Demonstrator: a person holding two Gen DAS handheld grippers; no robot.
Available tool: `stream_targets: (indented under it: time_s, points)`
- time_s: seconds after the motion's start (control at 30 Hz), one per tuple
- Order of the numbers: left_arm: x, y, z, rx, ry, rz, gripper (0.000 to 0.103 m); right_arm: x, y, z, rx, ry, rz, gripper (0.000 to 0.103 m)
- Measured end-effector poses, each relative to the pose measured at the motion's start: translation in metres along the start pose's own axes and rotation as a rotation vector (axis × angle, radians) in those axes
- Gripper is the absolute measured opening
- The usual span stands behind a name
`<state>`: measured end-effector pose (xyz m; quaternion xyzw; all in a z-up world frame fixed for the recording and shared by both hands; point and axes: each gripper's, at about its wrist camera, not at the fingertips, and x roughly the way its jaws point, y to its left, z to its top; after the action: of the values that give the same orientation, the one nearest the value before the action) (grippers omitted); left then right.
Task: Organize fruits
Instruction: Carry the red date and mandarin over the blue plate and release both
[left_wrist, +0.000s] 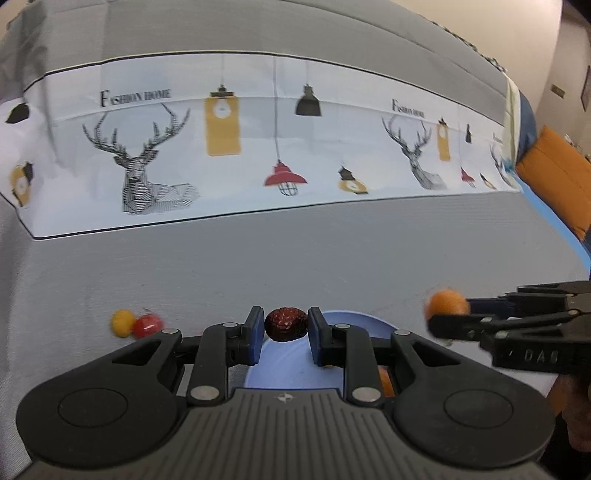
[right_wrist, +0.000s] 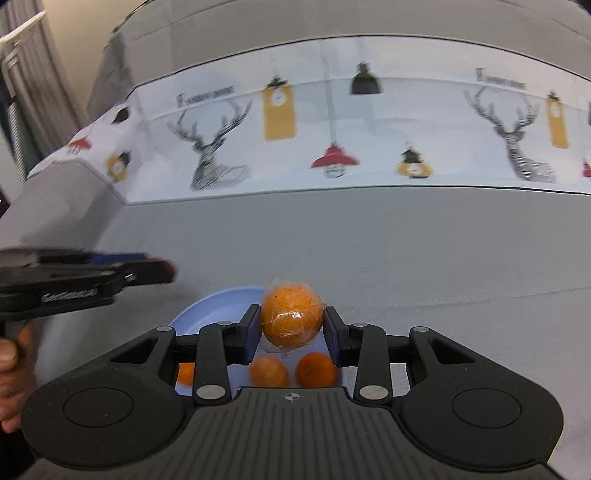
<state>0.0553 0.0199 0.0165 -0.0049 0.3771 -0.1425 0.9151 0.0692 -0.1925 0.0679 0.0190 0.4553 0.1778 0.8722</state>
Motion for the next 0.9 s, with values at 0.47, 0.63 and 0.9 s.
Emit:
stream_targets:
  time_s: [0.47, 0.63, 0.9]
  points:
    - [0.009, -0.006, -0.003, 0.043, 0.035, -0.017, 0.023, 0.012, 0.017, -0.009, -0.085, 0.076, -0.007, 0.038]
    - [0.01, -0.007, -0.003, 0.045, 0.038, -0.024, 0.023, 0.013, 0.02, -0.01, -0.107, 0.094, 0.012, 0.038]
    - [0.009, -0.006, -0.004, 0.04, 0.039, -0.031, 0.022, 0.016, 0.025, -0.01, -0.129, 0.121, 0.031, 0.039]
